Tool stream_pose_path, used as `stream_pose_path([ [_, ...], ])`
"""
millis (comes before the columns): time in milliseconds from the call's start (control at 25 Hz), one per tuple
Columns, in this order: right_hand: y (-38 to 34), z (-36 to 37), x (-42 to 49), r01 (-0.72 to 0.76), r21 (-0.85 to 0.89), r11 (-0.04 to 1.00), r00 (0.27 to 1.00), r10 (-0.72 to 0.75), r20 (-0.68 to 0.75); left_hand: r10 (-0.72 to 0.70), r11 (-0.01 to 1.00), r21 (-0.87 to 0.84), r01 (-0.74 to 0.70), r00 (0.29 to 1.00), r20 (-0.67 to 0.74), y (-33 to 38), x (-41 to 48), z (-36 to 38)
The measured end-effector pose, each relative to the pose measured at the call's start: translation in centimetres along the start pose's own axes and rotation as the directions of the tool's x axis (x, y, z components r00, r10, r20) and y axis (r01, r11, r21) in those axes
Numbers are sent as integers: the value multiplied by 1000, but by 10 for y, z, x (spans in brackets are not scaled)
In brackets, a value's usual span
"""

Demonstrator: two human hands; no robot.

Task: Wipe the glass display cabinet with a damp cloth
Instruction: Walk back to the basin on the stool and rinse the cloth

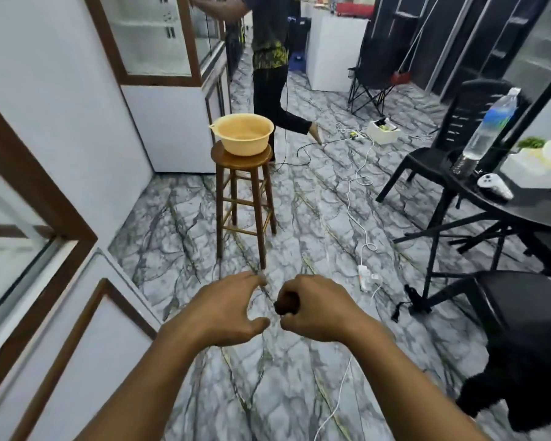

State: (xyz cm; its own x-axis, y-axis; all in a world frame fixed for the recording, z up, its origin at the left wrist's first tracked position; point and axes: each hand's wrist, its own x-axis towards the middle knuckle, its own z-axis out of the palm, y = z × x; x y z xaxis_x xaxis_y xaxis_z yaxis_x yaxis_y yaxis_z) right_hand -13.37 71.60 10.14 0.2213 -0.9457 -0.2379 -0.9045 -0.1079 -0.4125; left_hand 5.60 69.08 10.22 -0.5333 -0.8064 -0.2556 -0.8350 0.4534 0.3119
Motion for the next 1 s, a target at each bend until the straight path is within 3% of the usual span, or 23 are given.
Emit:
stream_pose_path([
  [600, -8, -98, 54, -11, -44, 999, 999, 13, 51, -48, 997, 53, 49, 999, -17, -4, 45, -102],
  [1000, 10, -92, 114, 54, -132, 990, 998, -49, 38, -76, 997, 5, 77, 993, -94, -21, 91, -95],
])
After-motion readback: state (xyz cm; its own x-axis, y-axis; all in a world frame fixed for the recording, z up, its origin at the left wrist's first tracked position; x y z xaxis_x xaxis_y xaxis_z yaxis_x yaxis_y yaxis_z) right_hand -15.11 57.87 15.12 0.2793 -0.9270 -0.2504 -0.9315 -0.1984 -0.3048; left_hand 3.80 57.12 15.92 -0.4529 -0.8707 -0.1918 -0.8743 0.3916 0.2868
